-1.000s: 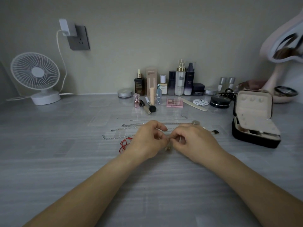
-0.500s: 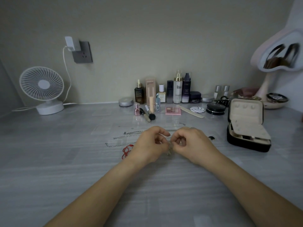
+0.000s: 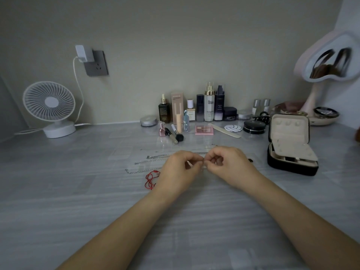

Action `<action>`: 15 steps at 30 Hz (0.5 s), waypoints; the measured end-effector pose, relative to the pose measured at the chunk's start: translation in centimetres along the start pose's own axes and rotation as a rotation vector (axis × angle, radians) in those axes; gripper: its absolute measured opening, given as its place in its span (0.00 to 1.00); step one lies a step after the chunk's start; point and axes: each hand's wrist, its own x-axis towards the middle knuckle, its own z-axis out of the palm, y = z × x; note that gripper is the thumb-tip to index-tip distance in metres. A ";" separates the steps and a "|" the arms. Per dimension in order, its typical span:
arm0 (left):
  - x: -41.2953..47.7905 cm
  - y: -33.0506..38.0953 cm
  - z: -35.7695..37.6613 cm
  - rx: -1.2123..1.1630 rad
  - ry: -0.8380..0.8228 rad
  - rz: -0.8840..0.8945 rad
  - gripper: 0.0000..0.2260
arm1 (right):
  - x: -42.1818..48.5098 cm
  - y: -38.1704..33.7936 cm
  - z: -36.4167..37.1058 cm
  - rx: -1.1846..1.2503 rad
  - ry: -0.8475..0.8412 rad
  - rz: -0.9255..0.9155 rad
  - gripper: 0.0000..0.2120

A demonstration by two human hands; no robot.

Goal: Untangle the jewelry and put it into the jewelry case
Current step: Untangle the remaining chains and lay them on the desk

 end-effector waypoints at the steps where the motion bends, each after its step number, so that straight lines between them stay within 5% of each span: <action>1: 0.0 -0.1 0.1 0.013 0.006 0.004 0.03 | 0.0 0.0 0.1 -0.002 -0.005 -0.005 0.05; 15: 0.0 -0.1 0.0 0.110 -0.028 0.002 0.06 | -0.2 -0.2 0.1 -0.049 -0.039 -0.004 0.06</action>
